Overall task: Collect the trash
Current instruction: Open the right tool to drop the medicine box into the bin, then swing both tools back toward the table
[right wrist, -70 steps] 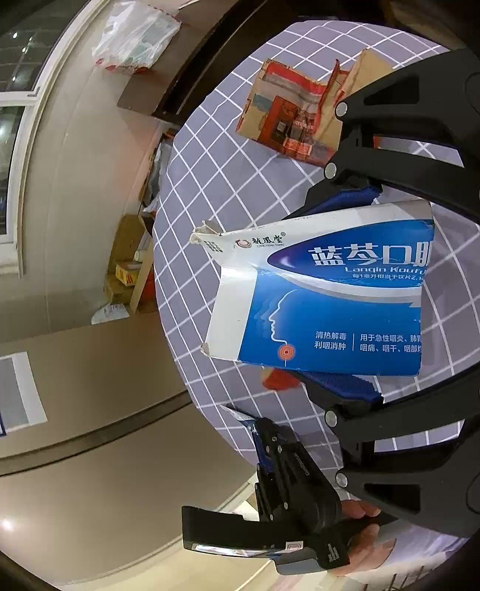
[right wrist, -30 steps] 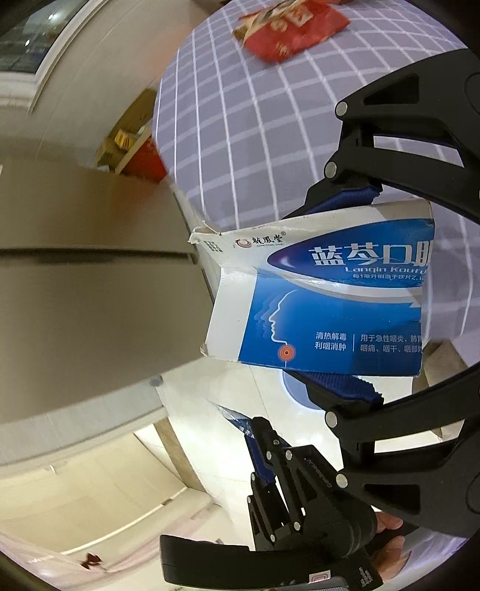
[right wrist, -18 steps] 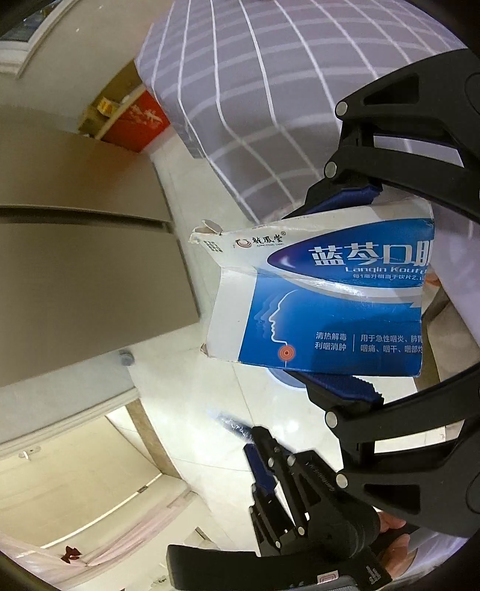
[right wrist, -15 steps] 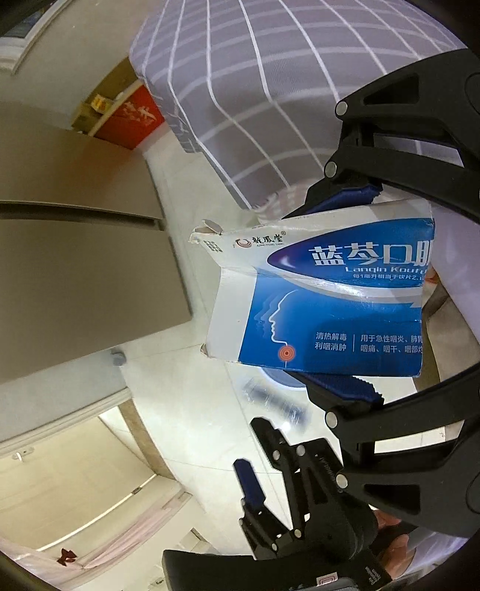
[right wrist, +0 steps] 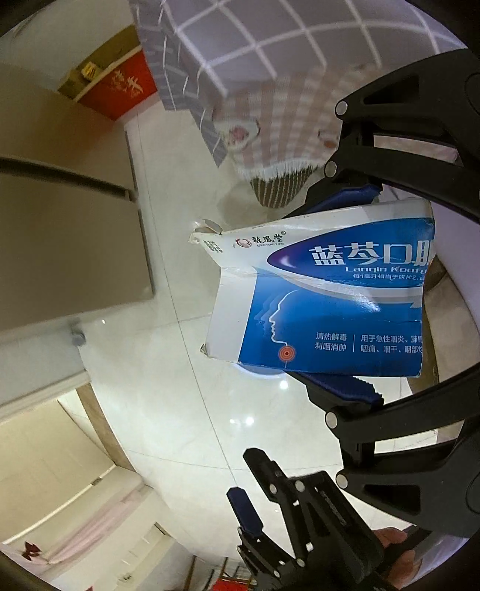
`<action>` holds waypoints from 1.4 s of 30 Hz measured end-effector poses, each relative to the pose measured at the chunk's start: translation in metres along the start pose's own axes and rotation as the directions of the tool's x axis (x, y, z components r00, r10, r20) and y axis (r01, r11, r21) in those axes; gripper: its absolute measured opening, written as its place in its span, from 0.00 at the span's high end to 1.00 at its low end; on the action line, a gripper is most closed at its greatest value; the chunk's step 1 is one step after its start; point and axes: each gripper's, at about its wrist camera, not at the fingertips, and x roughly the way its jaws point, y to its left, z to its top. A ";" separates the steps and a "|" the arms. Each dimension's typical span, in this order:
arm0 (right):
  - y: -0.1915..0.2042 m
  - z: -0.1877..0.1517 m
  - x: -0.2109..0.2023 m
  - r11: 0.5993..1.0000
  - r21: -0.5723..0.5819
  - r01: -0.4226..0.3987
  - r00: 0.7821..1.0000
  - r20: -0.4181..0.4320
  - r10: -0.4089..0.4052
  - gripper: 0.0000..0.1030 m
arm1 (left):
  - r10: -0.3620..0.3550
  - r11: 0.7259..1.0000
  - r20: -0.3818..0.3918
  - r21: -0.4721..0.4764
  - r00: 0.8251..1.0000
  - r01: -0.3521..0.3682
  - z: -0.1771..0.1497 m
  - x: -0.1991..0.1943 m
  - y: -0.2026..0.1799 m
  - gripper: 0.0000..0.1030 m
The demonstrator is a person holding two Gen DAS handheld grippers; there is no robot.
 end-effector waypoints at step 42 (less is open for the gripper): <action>-0.021 -0.058 -0.106 0.995 -0.086 -0.040 0.973 0.225 0.058 0.11 | -0.033 0.999 0.204 0.029 0.978 0.028 -0.016 -0.102 -0.057 0.30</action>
